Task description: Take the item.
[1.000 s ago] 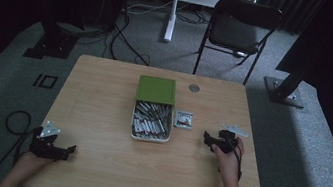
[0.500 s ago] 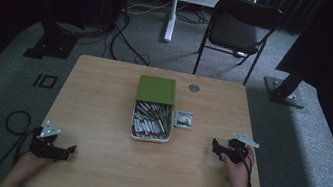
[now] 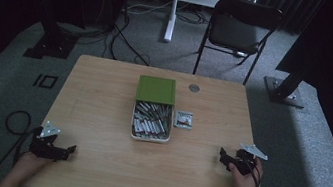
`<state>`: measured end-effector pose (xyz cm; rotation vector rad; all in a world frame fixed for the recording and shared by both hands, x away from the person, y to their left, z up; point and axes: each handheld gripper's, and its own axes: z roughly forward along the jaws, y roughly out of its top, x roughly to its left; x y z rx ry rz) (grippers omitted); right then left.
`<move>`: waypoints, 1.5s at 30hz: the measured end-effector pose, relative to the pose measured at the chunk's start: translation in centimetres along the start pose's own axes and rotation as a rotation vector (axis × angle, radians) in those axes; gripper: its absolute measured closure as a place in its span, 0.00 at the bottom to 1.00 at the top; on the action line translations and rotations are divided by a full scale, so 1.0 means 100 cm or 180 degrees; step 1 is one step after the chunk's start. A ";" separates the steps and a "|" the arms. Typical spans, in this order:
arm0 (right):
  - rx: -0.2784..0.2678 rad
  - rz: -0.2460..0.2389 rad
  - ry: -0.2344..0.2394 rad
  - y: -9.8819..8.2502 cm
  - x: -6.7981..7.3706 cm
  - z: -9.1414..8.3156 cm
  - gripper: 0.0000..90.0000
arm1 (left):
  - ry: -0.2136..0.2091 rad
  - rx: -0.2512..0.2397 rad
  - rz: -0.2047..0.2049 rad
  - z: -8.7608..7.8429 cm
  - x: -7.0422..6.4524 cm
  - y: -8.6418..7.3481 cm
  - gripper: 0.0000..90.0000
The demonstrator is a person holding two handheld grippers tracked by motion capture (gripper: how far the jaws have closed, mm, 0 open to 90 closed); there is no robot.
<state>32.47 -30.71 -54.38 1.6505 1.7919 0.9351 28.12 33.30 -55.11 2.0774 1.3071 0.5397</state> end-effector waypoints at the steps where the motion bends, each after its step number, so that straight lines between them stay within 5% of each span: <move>1: 0.0000 0.0019 -0.0010 -0.001 -0.001 -0.002 0.18 | 0.0000 0.0000 0.0000 0.000 0.000 0.000 0.02; 23: 0.0197 -0.0072 -0.0136 -0.033 -0.006 -0.021 0.18 | 0.0001 -0.0006 0.0000 0.000 0.000 0.000 0.02; 31: 0.0240 -0.0205 -0.0031 -0.037 -0.002 -0.025 0.18 | 0.0001 -0.0005 0.0001 0.000 0.000 0.000 0.02; 45: 0.0248 -0.0207 -0.0035 -0.037 -0.002 -0.025 0.16 | 0.0001 -0.0005 0.0004 0.000 0.000 0.000 0.02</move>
